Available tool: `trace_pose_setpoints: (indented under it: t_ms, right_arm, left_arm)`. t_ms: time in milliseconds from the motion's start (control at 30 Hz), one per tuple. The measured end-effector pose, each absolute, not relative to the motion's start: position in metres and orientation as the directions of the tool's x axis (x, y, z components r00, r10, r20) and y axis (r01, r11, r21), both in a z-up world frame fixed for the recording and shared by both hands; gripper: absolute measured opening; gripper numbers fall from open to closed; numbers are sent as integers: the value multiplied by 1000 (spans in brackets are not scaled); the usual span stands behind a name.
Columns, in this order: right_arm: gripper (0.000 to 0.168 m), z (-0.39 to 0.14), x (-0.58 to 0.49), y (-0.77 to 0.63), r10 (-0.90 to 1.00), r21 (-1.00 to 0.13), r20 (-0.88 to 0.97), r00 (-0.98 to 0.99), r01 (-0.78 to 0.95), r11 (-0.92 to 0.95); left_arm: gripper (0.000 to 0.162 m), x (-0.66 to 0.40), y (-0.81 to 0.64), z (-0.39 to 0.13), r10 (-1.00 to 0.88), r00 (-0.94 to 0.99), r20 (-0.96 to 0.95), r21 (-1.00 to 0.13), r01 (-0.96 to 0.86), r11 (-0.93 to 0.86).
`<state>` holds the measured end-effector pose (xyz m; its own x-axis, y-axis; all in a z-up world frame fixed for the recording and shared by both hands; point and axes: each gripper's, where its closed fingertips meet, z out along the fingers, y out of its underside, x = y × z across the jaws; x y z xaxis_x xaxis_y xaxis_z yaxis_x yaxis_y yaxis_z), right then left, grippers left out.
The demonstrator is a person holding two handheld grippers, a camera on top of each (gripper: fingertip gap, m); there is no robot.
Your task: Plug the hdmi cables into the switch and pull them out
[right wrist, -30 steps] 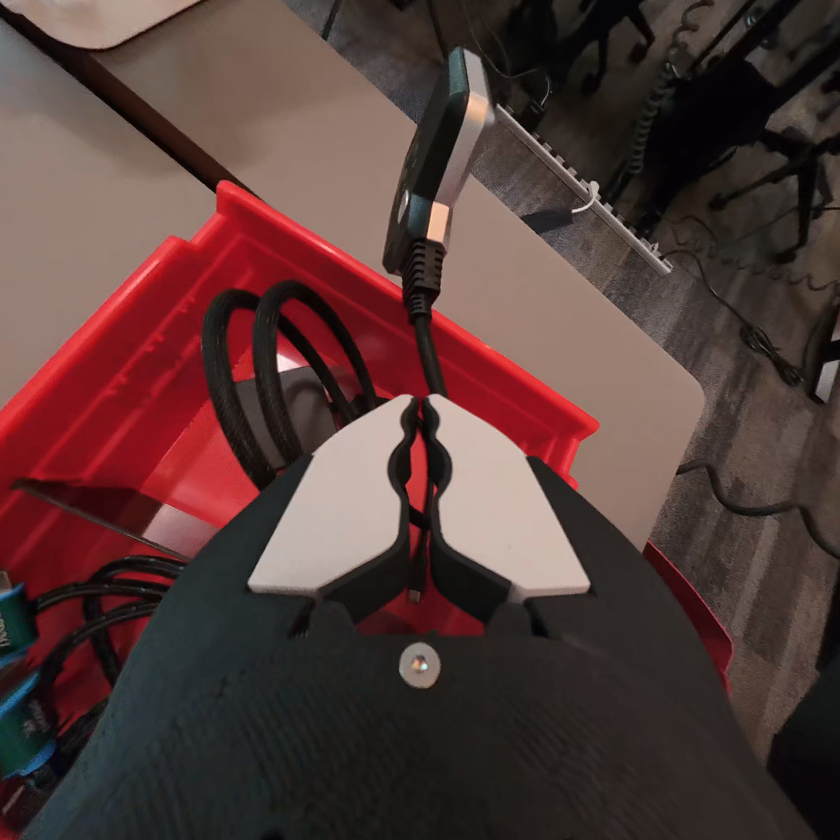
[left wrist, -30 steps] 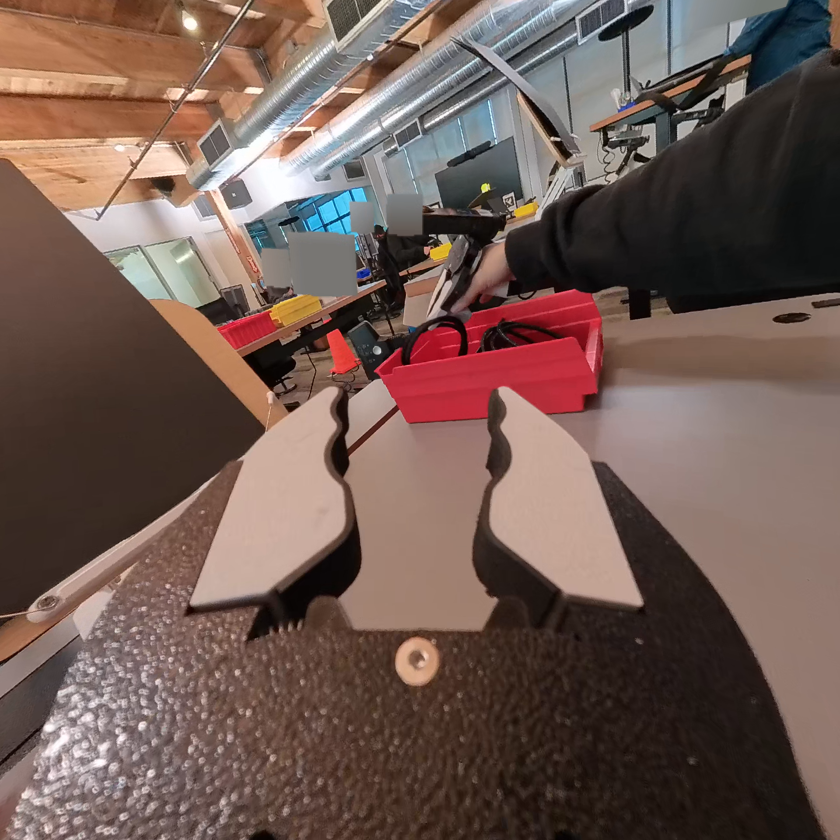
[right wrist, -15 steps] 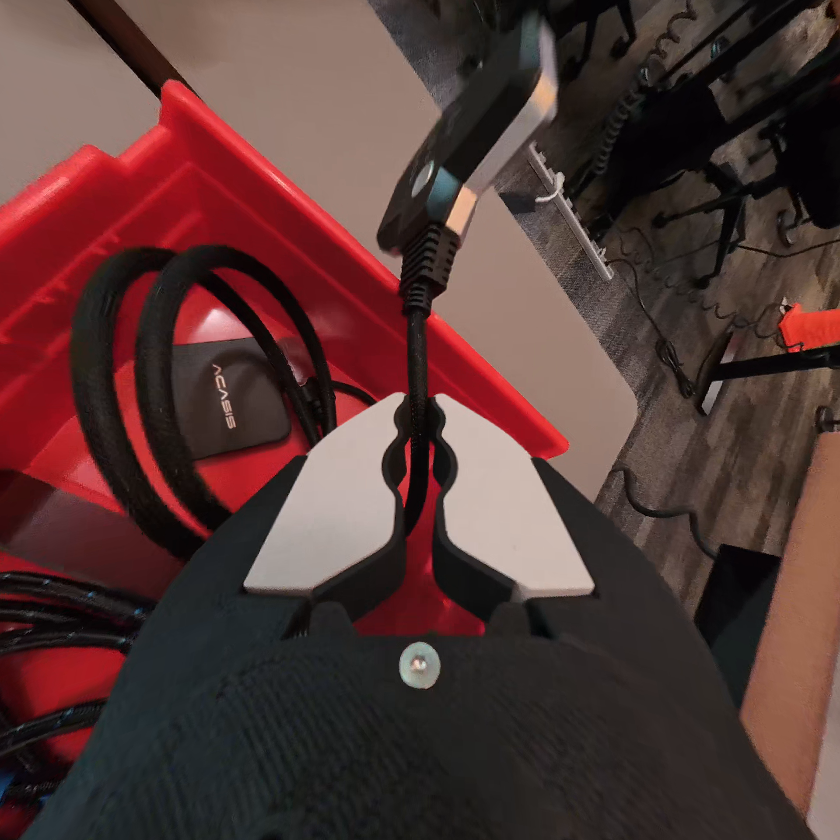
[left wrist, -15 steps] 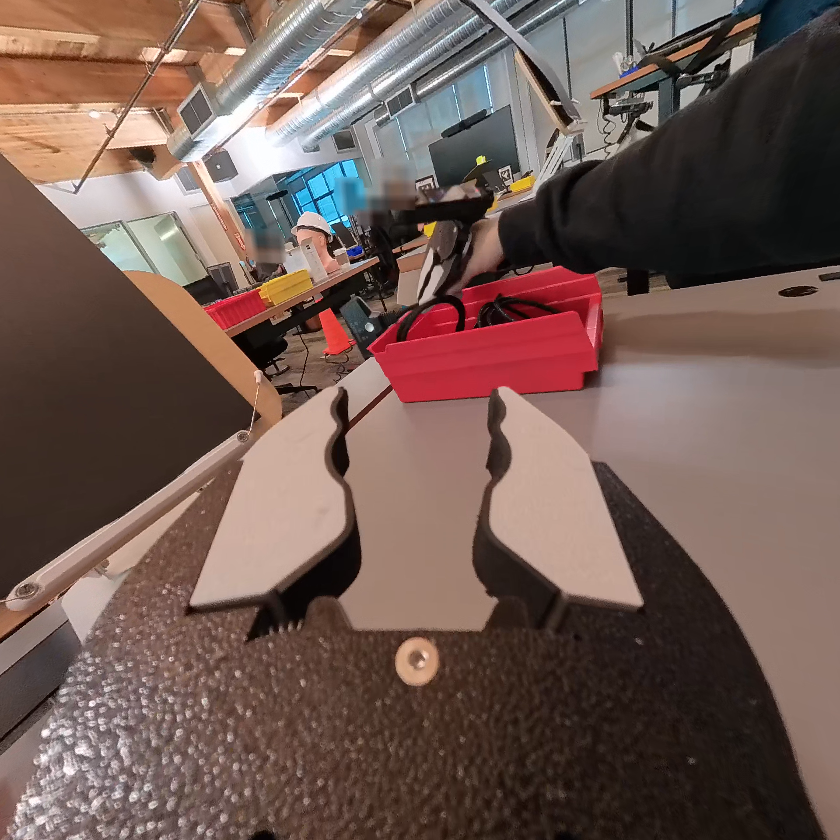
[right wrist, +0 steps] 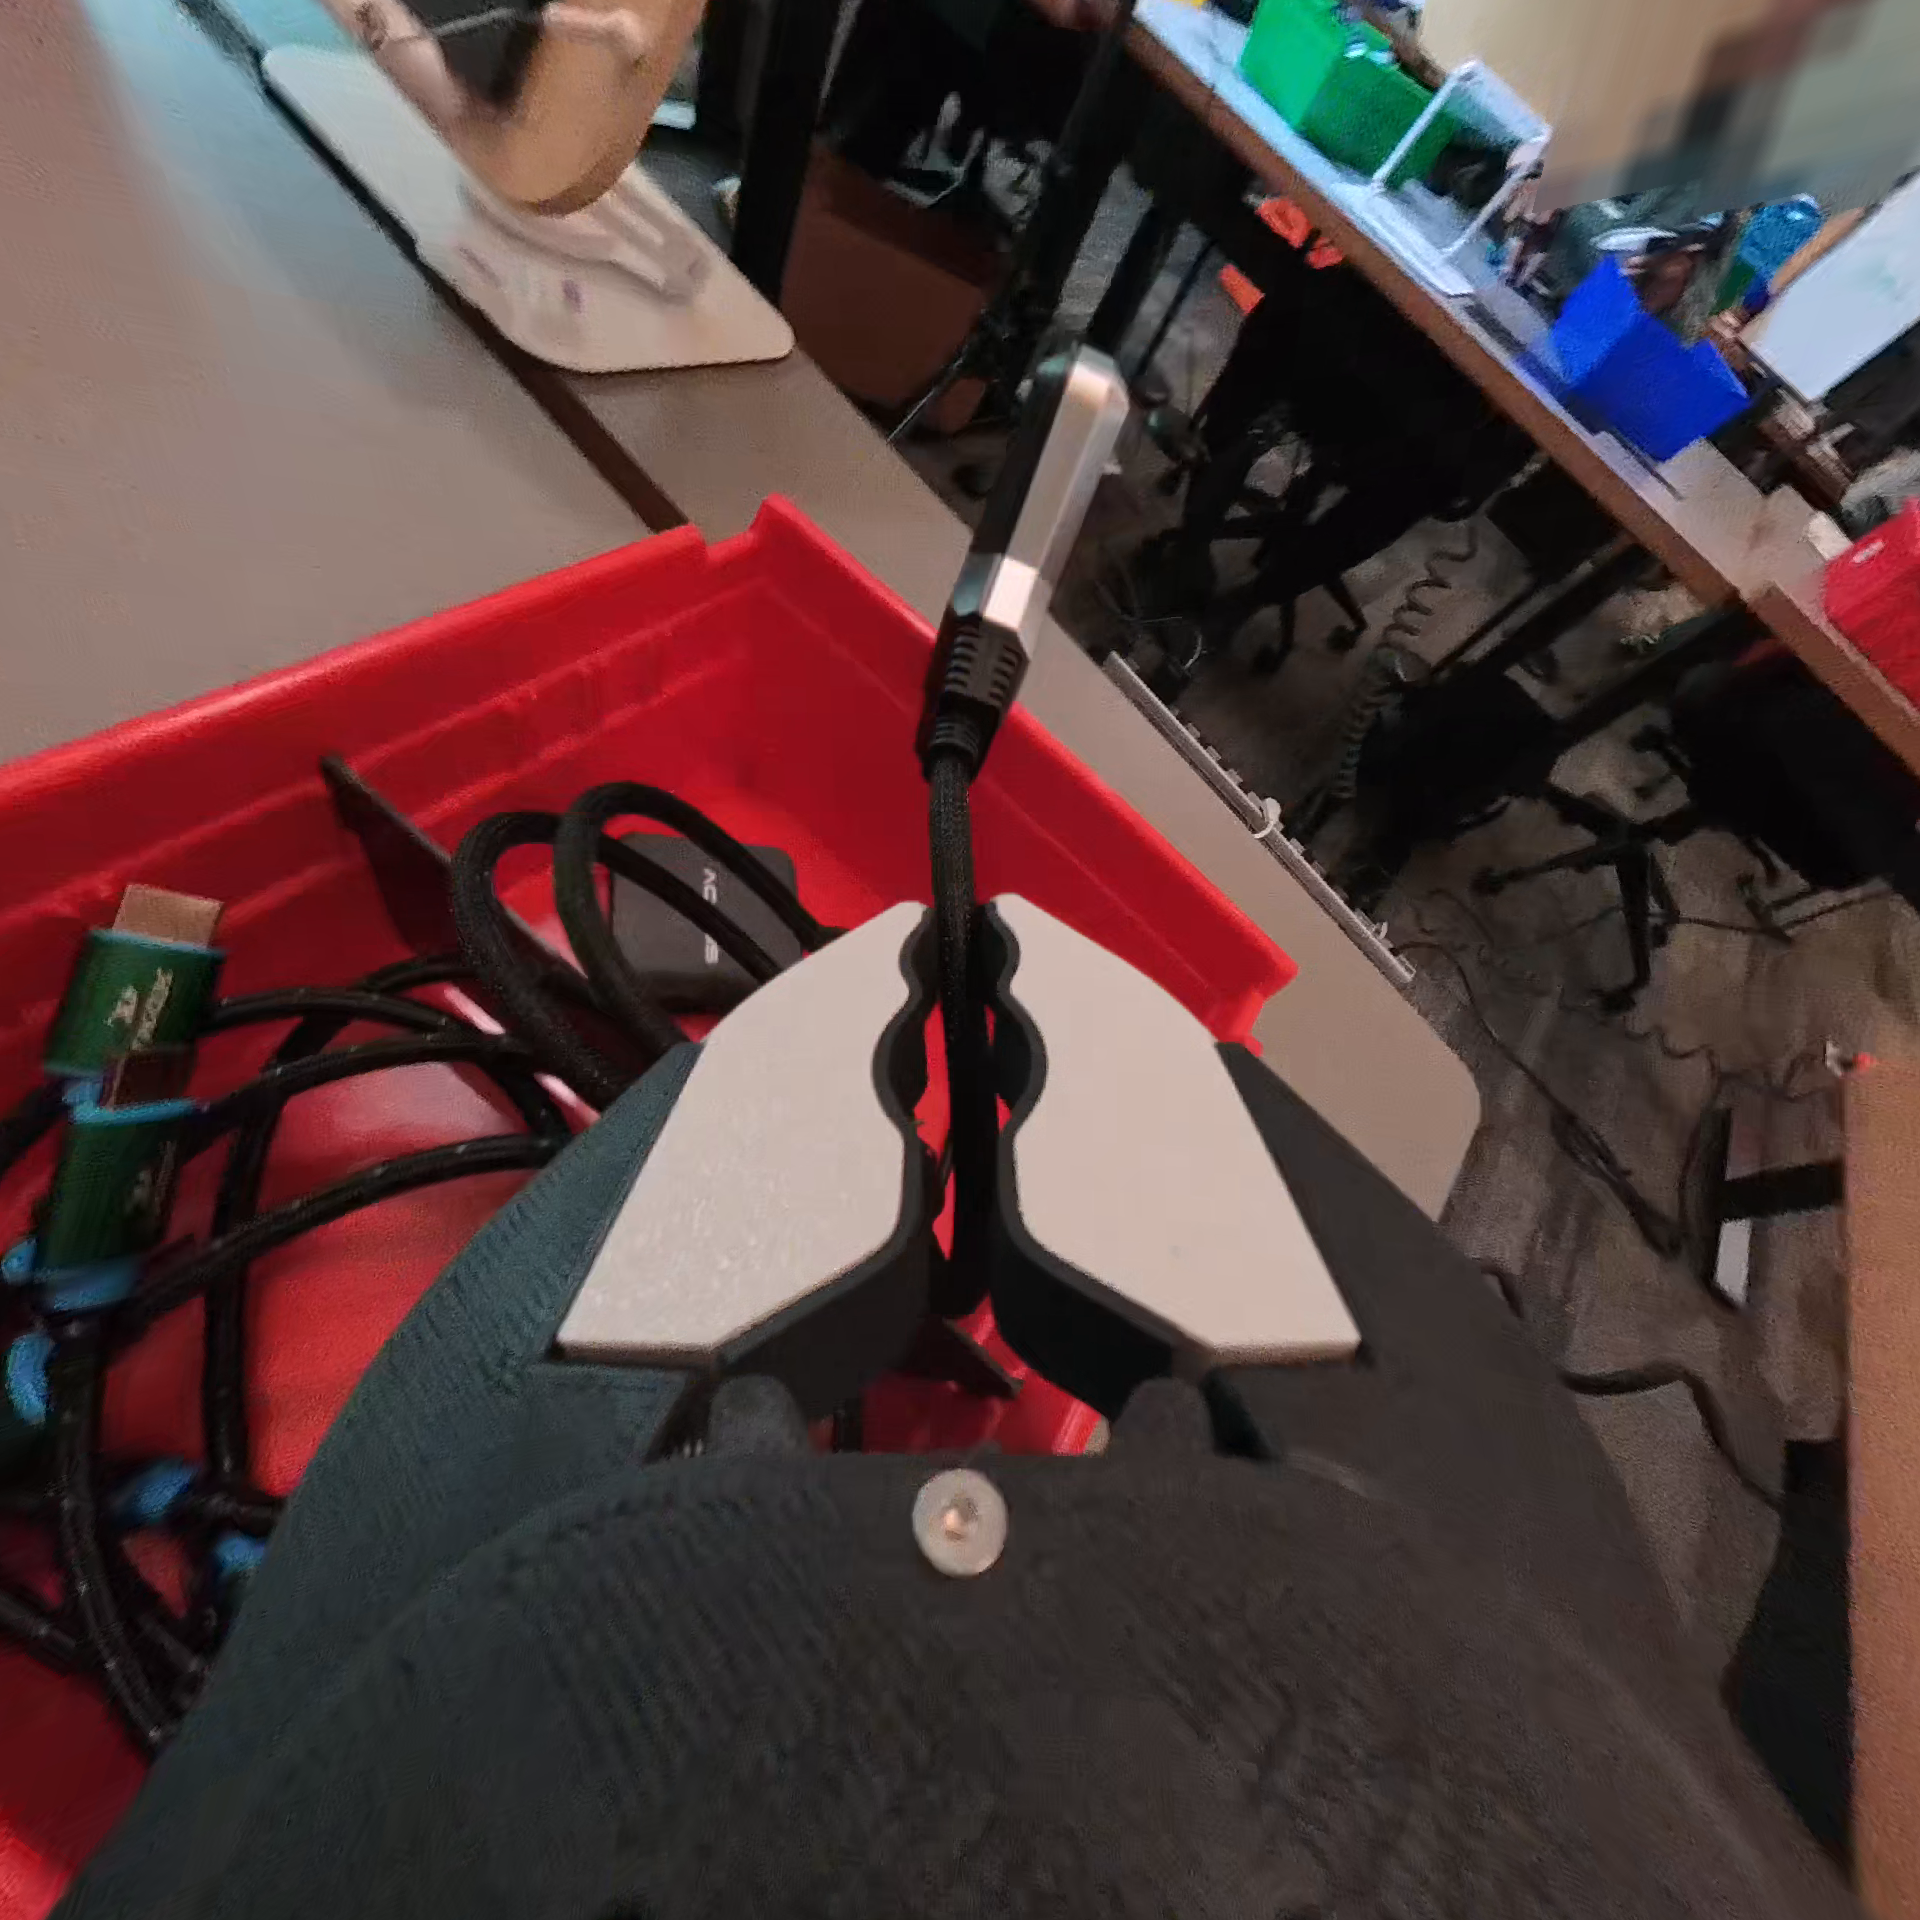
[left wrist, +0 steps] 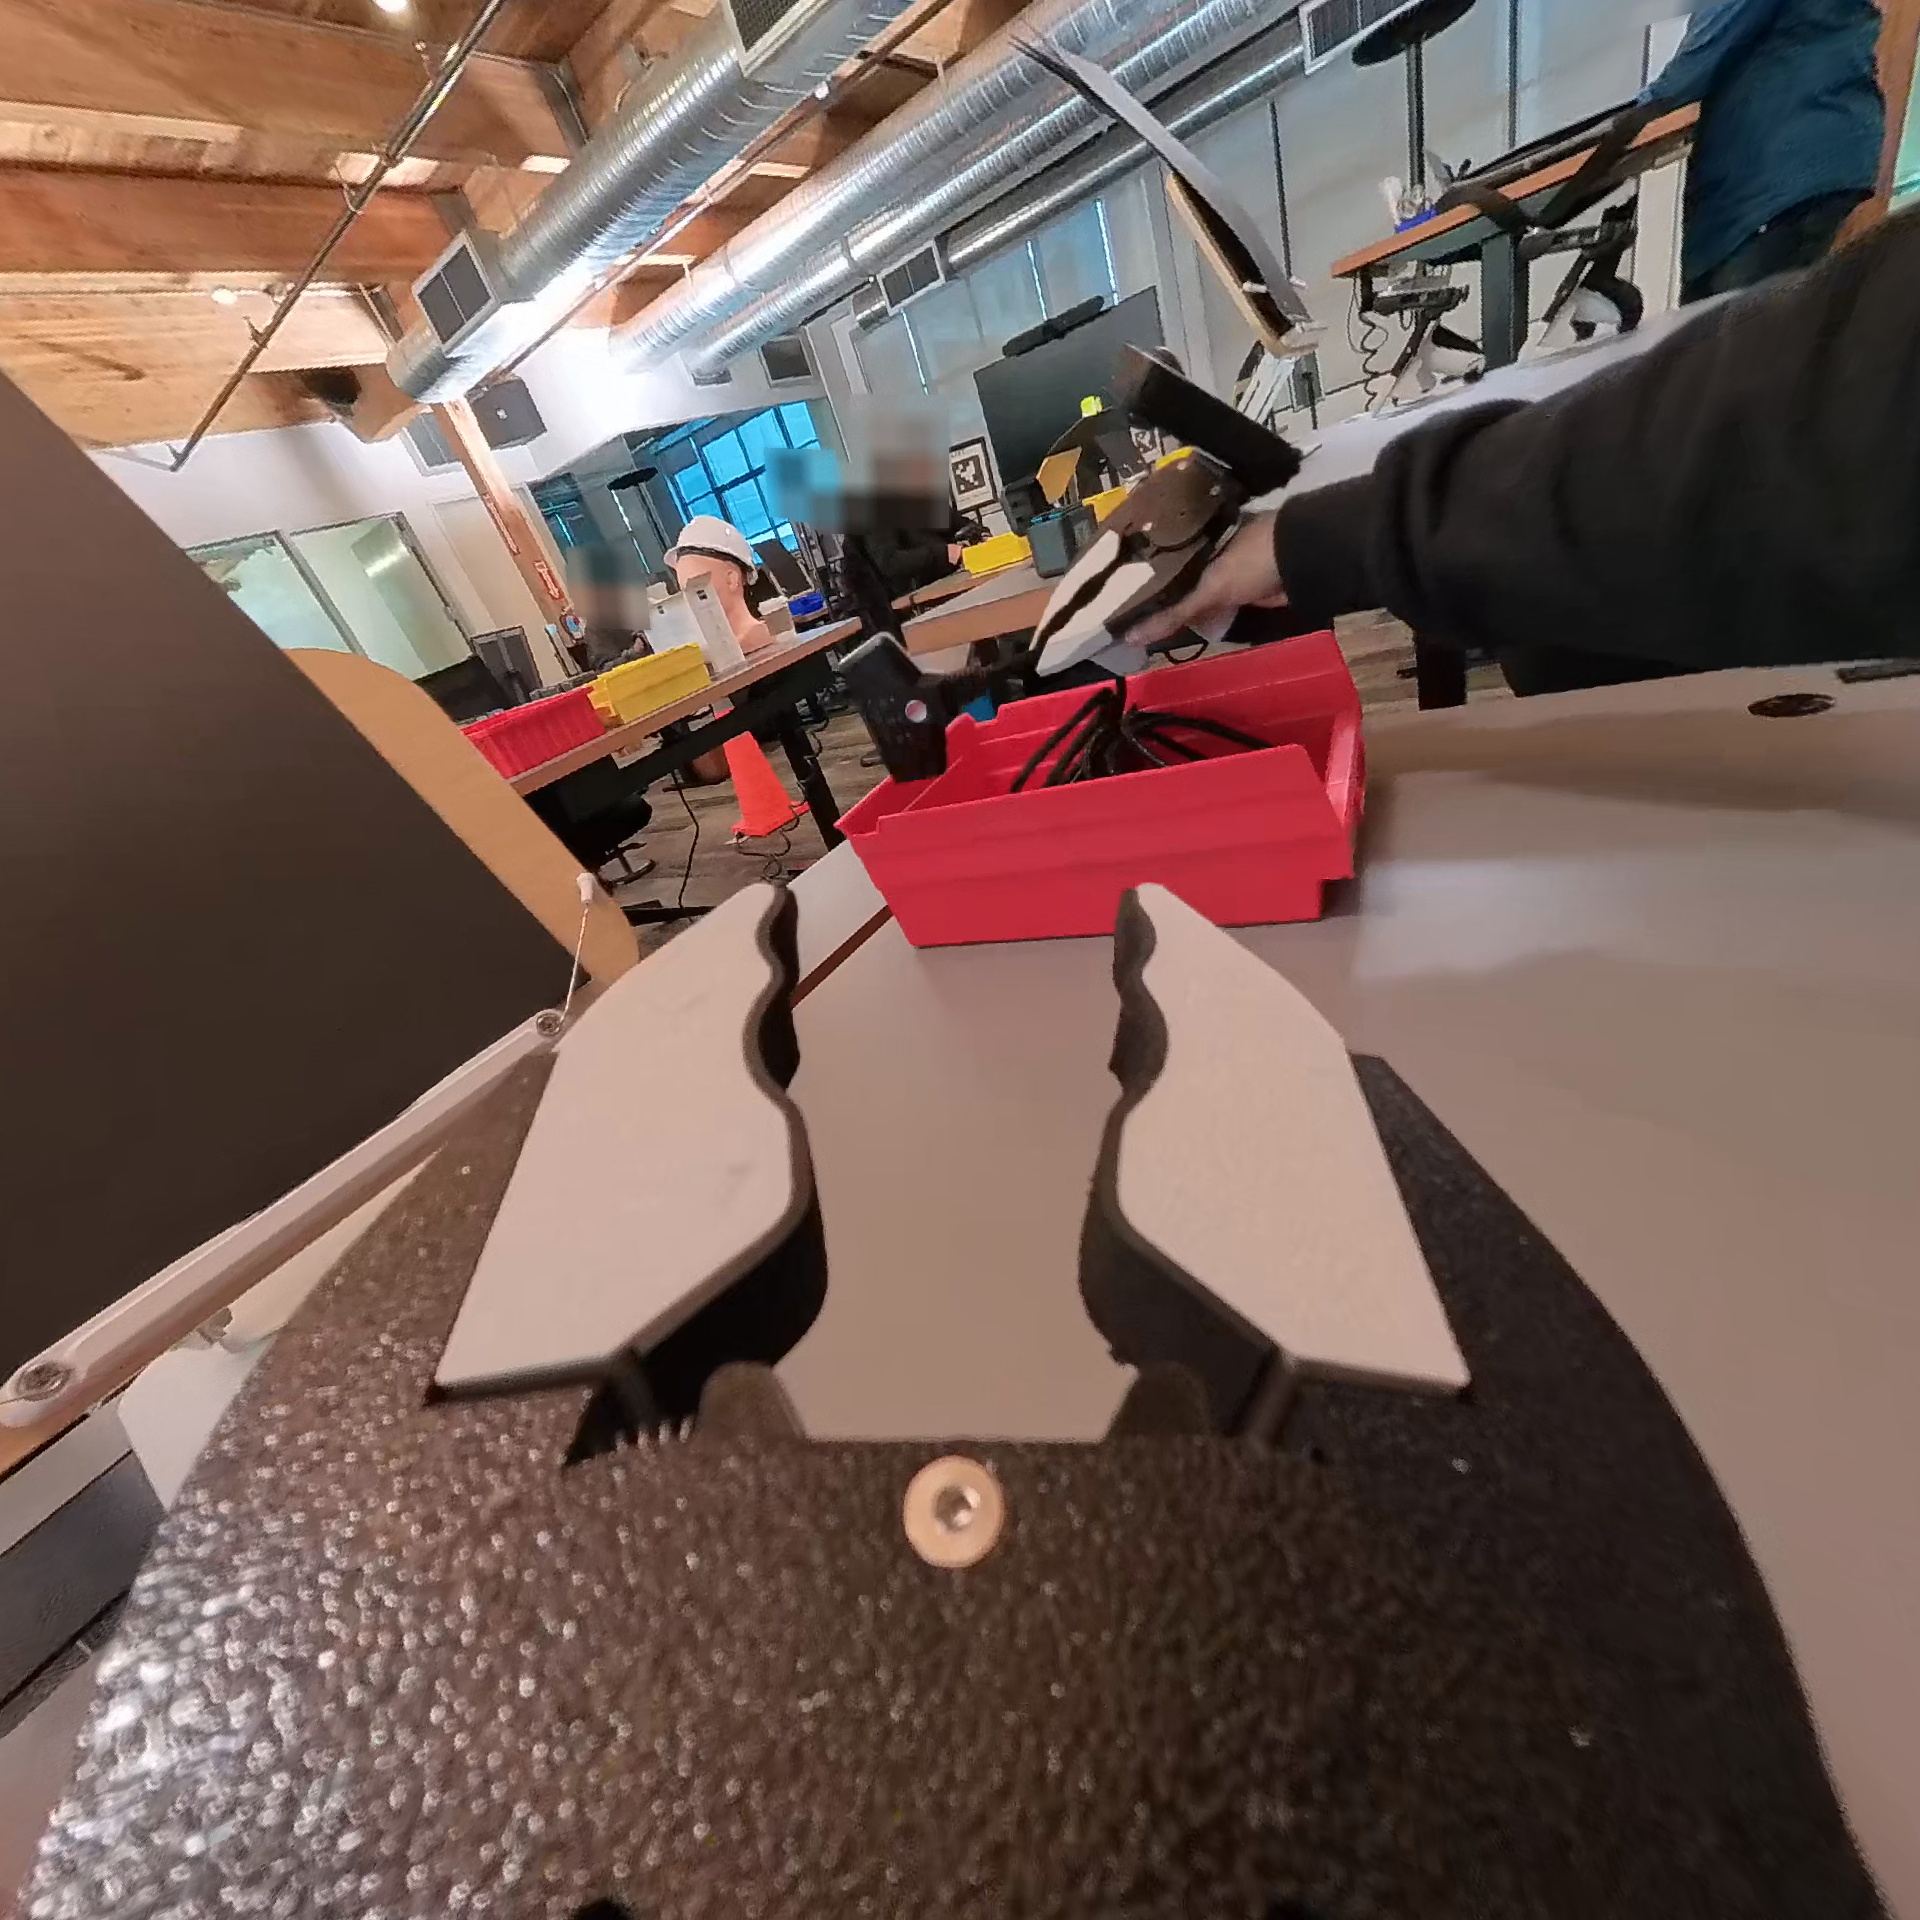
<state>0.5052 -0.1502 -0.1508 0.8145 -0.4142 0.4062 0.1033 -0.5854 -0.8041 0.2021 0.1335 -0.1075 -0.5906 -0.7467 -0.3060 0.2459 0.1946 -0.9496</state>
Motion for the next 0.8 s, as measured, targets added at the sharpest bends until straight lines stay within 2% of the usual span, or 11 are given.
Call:
trace_pose_setpoints:
  t_ms: [67, 133, 267, 300, 333, 367, 433, 533, 633, 800]
  right_arm:
    - [8, -160, 499, -142, -284, -715, 469, 836, 171, -678]
    - [10, -170, 505, -137, -218, -607, 511, 832, 169, -777]
    - [12, -192, 517, -140, -35, -290, 606, 795, 180, -940]
    - [21, -192, 520, -140, -20, -240, 621, 784, 165, -957]
    - [39, -185, 525, -141, -30, -213, 651, 758, 145, -966]
    - [52, -176, 528, -139, -76, -244, 665, 743, 120, -962]
    - [66, -157, 524, -136, -203, -386, 620, 758, 69, -920]
    - [64, -109, 520, -150, -434, -597, 603, 670, 17, -802]
    - [65, -83, 483, -168, -615, -780, 451, 647, -48, -624]
    - [62, -95, 387, -194, -763, -945, 179, 622, -106, -308]
  left_arm:
    - [58, 202, 131, -108, -740, -591, -320, -946, 246, 212]
    - [58, 201, 129, -109, -734, -594, -328, -943, 245, 224]
    - [58, 200, 127, -107, -730, -593, -339, -940, 248, 235]
    - [58, 199, 127, -106, -729, -593, -343, -939, 250, 238]
    - [58, 198, 128, -106, -728, -591, -347, -937, 252, 243]
    - [58, 198, 128, -105, -728, -588, -352, -935, 254, 247]
    - [58, 196, 130, -103, -728, -585, -358, -933, 261, 249]
    - [58, 195, 131, -100, -731, -590, -343, -938, 264, 227]
    - [58, 194, 122, -99, -715, -624, -315, -946, 267, 184]
    - [58, 201, 99, -109, -704, -673, -225, -974, 177, 142]
